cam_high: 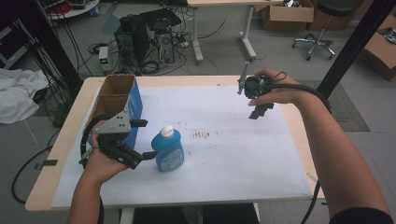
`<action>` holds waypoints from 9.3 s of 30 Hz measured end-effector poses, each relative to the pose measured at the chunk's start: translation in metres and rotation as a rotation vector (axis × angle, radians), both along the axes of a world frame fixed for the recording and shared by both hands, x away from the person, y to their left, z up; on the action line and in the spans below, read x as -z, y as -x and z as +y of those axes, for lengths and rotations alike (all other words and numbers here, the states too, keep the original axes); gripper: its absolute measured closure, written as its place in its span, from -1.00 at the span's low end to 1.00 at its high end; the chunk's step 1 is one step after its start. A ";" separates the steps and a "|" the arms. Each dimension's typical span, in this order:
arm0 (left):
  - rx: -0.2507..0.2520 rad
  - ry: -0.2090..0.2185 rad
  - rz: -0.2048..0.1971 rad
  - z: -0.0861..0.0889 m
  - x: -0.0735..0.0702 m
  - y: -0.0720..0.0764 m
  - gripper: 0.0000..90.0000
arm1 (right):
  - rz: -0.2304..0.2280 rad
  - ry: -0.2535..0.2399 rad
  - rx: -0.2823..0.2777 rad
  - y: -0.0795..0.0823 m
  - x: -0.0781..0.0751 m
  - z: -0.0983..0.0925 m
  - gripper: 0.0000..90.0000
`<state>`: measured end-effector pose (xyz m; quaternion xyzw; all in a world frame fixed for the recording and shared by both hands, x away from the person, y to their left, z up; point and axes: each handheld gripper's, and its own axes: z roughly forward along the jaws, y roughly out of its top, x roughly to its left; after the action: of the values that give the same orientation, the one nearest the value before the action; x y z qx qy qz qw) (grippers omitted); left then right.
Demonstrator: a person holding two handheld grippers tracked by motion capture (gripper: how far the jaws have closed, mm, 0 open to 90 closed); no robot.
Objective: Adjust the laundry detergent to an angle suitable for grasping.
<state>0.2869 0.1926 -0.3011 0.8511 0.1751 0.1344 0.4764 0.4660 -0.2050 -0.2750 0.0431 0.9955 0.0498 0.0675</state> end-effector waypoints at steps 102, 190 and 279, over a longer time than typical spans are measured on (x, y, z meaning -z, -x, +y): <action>-0.045 0.020 0.026 -0.038 0.056 -0.019 -0.33 | 0.016 -0.004 -0.002 0.002 0.008 -0.001 -0.65; 0.394 0.204 0.004 -0.090 0.073 -0.083 -0.12 | 0.033 -0.007 0.019 0.006 0.018 -0.005 -0.65; 0.246 0.135 -0.012 -0.033 0.029 -0.047 -0.65 | 0.022 -0.011 0.004 0.010 0.015 0.001 -0.65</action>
<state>0.3344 0.1593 -0.3296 0.8312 0.0752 0.0681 0.5467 0.4564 -0.2035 -0.2903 0.0458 0.9958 0.0547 0.0566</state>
